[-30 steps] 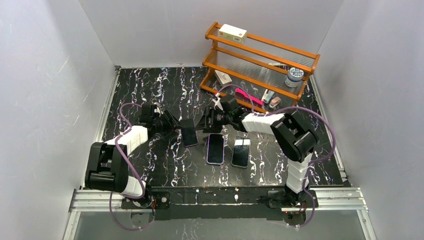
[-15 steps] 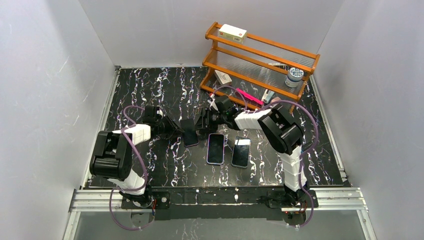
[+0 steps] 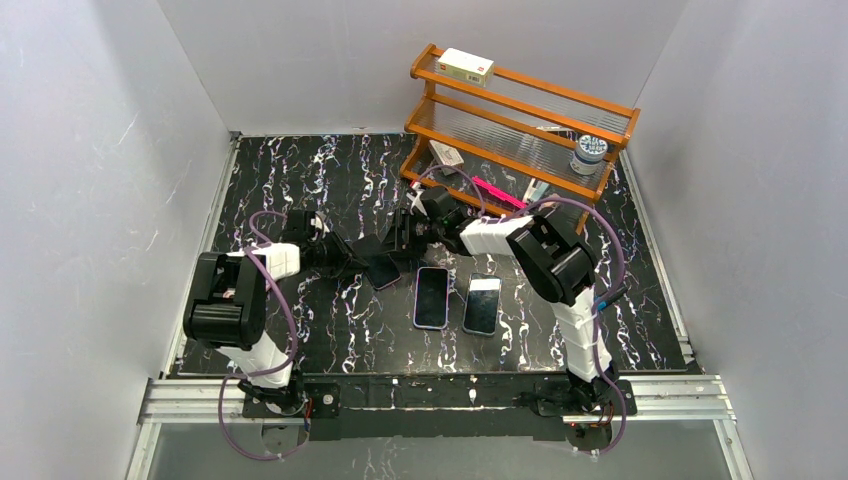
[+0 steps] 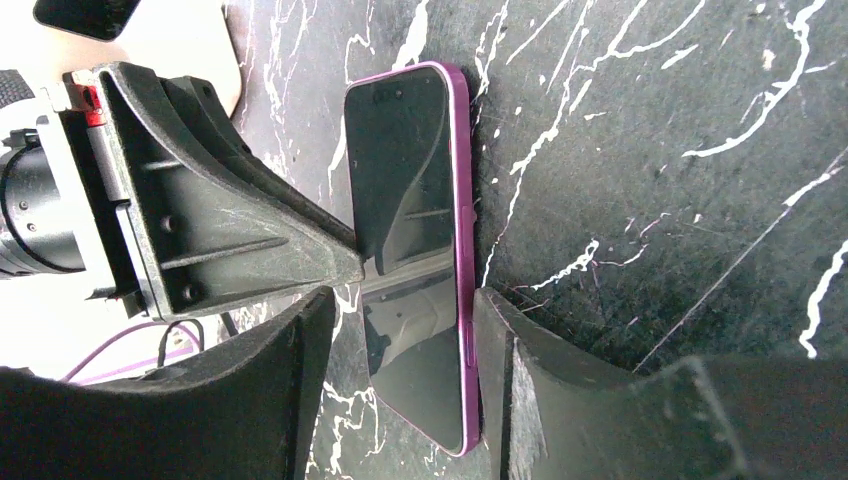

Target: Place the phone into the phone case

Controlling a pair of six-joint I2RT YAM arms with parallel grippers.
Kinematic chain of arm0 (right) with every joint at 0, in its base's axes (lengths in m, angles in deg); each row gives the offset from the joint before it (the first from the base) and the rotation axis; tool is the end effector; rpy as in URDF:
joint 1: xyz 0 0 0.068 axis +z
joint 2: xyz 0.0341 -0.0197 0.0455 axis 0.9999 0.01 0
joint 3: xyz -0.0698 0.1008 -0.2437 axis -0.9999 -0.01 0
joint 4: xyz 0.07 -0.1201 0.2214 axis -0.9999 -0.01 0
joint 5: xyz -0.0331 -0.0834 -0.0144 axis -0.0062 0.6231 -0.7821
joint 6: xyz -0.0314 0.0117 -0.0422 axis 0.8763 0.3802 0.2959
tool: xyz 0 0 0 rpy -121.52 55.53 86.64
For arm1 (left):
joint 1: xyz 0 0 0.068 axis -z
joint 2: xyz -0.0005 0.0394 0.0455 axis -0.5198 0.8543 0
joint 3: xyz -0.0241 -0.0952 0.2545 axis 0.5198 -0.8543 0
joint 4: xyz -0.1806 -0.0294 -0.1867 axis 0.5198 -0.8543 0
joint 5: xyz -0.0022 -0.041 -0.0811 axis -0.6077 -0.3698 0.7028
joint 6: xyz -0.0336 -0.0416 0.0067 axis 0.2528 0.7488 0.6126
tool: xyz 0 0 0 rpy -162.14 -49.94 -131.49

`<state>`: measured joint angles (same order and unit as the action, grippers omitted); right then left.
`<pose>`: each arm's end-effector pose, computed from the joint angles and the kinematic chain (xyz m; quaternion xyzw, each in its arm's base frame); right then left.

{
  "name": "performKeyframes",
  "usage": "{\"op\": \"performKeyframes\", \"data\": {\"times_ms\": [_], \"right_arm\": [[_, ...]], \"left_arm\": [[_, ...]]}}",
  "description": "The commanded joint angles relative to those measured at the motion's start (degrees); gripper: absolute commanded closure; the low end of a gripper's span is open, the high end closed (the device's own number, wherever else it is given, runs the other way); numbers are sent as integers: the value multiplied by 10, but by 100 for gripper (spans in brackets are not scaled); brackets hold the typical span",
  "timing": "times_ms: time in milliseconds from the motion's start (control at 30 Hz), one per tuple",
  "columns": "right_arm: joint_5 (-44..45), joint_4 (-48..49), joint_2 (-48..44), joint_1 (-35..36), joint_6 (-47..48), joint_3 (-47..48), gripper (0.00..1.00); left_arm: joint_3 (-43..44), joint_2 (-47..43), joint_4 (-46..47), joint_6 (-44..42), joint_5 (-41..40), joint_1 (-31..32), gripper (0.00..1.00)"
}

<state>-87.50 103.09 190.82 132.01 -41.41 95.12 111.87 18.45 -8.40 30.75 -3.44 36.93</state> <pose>0.3315 0.3257 0.1368 -0.0837 0.8519 0.4741 0.2063 0.2960 -0.0454 0.1385 -0.2198 0.8893 -0.3395 0.2136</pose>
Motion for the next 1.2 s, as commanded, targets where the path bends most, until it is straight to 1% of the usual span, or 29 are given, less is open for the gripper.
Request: {"op": "performKeyframes", "data": {"times_ms": [0, 67, 167, 300, 433, 600, 833, 933, 1000, 1167], "right_arm": [[-32, 11, 20, 16, 3, 8, 40], [-53, 46, 8, 16, -5, -7, 40], [-95, 95, 18, 15, -29, -11, 41], [-113, 105, 31, 15, -38, -7, 42], [-136, 141, 31, 14, -52, -19, 42], [-156, 157, 37, 7, -51, -26, 44], [-227, 180, 69, 5, -64, -7, 47], [-245, 189, 72, 6, -67, 0, 48], [-246, 193, 72, 6, -65, -2, 51], [-247, 210, 71, 5, -69, -13, 68]], "left_arm": [[-10, 29, -47, -12, 6, -5, 79], [-3, 45, -50, -12, 21, -6, 78], [2, 60, -45, -5, 48, -8, 78], [3, 53, -42, -3, 51, -8, 77], [-10, 67, -11, 9, 64, -8, 79], [-19, 79, 4, 15, 69, -8, 83], [-14, 76, 1, 10, 70, -9, 81], [-13, 74, -2, 9, 69, -8, 81], [-11, 72, -9, 6, 67, -8, 81], [-20, 51, -13, 6, 49, -8, 80]]}}
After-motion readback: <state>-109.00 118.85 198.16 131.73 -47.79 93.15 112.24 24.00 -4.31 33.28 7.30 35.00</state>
